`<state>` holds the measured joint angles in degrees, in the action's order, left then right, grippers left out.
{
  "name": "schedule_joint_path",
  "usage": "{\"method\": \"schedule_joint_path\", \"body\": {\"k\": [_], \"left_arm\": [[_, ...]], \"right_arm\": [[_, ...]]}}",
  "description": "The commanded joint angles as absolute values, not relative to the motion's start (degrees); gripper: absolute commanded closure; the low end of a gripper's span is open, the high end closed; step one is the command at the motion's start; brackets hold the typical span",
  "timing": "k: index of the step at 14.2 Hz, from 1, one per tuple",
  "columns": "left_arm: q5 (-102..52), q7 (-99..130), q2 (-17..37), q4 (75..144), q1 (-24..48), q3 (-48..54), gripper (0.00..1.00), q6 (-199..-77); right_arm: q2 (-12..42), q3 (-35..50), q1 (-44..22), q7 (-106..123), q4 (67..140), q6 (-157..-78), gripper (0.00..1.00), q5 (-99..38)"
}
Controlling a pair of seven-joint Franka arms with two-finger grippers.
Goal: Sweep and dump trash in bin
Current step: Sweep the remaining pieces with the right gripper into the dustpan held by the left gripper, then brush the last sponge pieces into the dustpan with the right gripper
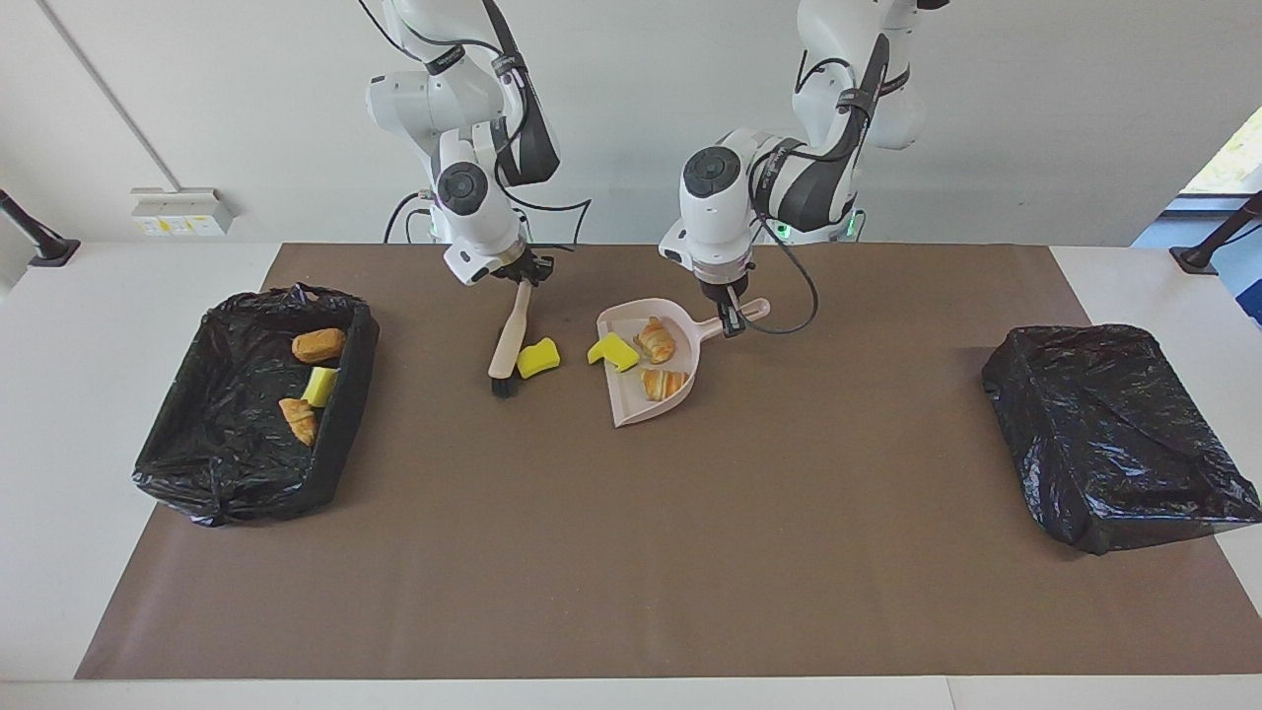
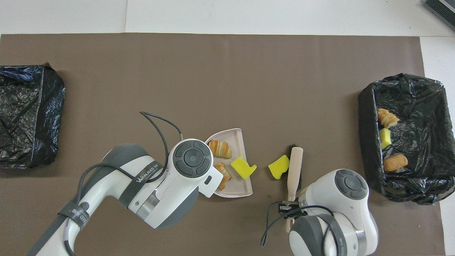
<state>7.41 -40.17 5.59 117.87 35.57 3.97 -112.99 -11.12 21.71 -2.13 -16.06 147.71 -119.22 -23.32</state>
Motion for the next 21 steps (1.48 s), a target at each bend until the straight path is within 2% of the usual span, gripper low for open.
{"method": "schedule_joint_path", "body": {"k": [1,4,8,13,16,21], "left_arm": [[8.17,-39.02,3.78,120.85,34.89,3.6,1.0,-115.22],[8.17,-39.2,3.87,120.94,33.75,3.6,1.0,-115.75],[8.09,-39.72,4.13,120.94,32.7,3.6,1.0,-116.54],[8.0,-45.52,4.75,121.2,28.92,3.69,1.0,-119.0],[7.56,-46.4,4.75,121.2,28.65,3.6,1.0,-119.0],[5.54,-51.23,5.27,120.94,25.93,3.69,1.0,-119.27]], "right_arm": [[-6.86,26.61,-2.46,-15.56,142.84,-121.2,1.0,-28.99],[-4.93,29.17,-2.46,-14.25,139.49,-121.38,1.0,-32.33],[-4.57,30.67,-2.64,-8.62,138.61,-125.42,1.0,-44.81],[-4.57,30.94,-2.72,-3.08,138.34,-125.33,1.0,-44.12],[-4.74,31.46,-2.99,-4.82,137.64,-124.19,1.0,-36.51],[-6.5,31.46,-2.81,-9.23,134.12,-114.89,1.0,-22.87]]}}
